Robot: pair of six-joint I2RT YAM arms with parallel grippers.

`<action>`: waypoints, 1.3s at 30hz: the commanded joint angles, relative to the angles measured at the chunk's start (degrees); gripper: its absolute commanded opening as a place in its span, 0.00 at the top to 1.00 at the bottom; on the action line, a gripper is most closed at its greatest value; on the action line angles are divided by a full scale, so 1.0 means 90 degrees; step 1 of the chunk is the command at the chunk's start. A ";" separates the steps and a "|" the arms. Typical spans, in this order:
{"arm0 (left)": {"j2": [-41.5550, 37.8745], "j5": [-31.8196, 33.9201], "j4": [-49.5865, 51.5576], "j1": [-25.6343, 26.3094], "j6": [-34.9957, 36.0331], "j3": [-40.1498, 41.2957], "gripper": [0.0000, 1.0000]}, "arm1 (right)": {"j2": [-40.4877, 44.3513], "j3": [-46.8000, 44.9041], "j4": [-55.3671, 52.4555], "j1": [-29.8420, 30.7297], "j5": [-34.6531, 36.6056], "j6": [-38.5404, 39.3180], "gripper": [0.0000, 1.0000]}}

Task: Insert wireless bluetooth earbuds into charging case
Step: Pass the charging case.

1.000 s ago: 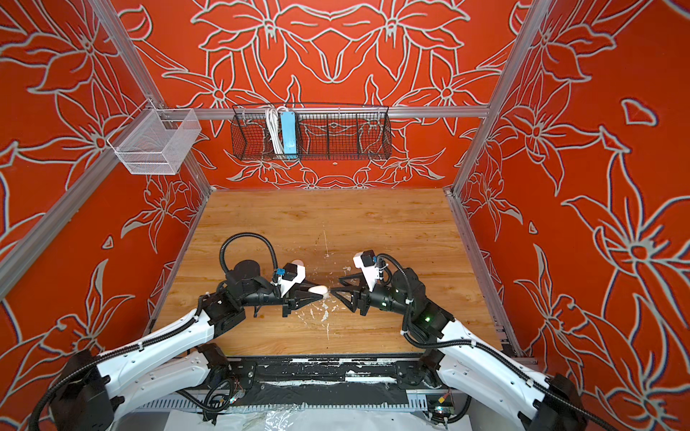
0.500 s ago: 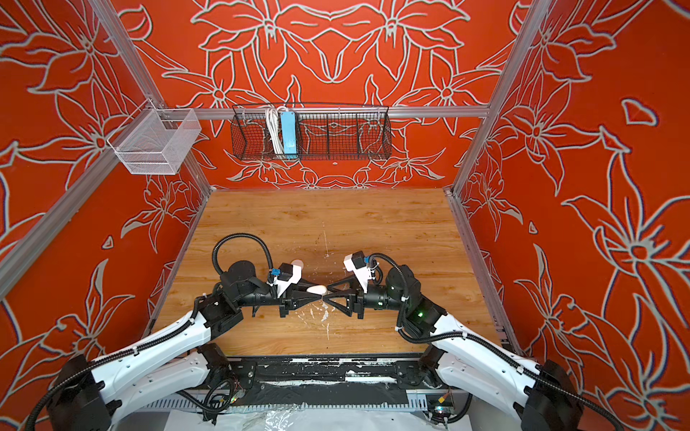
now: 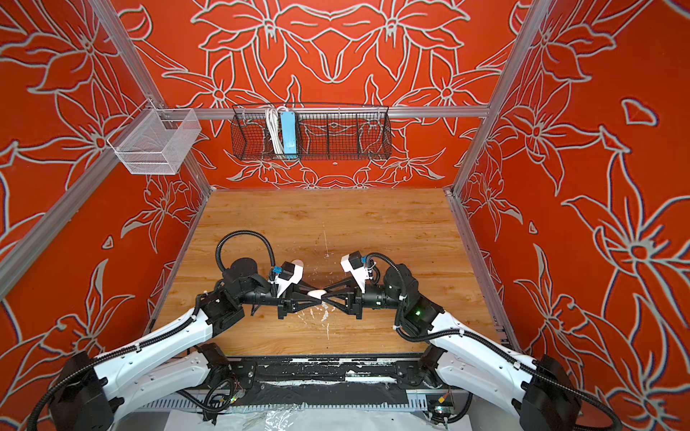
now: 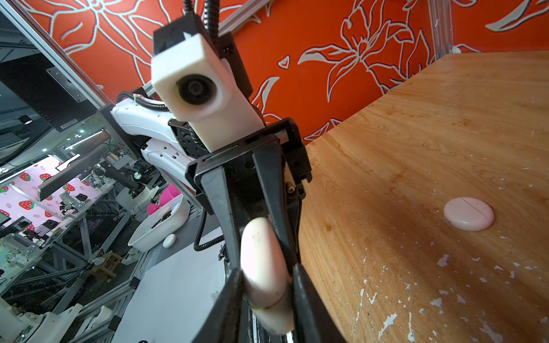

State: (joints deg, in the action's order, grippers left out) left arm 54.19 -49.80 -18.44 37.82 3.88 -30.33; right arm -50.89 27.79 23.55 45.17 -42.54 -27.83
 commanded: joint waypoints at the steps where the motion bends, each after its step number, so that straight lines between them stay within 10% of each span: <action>1: 0.0018 -0.0326 -0.0290 0.0085 0.0091 -0.0246 1.00 | -0.0196 0.0316 -0.0039 0.0244 -0.0016 0.0081 0.68; 10: -0.0010 -0.0302 -0.0254 0.0085 0.0087 -0.0264 0.97 | -0.0378 0.0437 -0.0278 0.0561 0.0426 0.0283 0.80; 21: -0.0201 0.0159 -0.0541 0.0085 -0.0176 -0.0029 0.57 | -0.0117 0.0144 -0.0143 0.0558 0.1509 -0.0038 0.94; 39: 0.0209 -0.0206 -0.0567 0.0085 -0.0294 -0.0222 0.50 | 0.0446 -0.0441 0.0882 0.0558 0.2182 -0.0538 0.96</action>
State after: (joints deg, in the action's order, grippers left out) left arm 55.53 -48.05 -21.93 38.15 1.43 -30.44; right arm -47.13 24.56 27.57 50.26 -24.29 -31.44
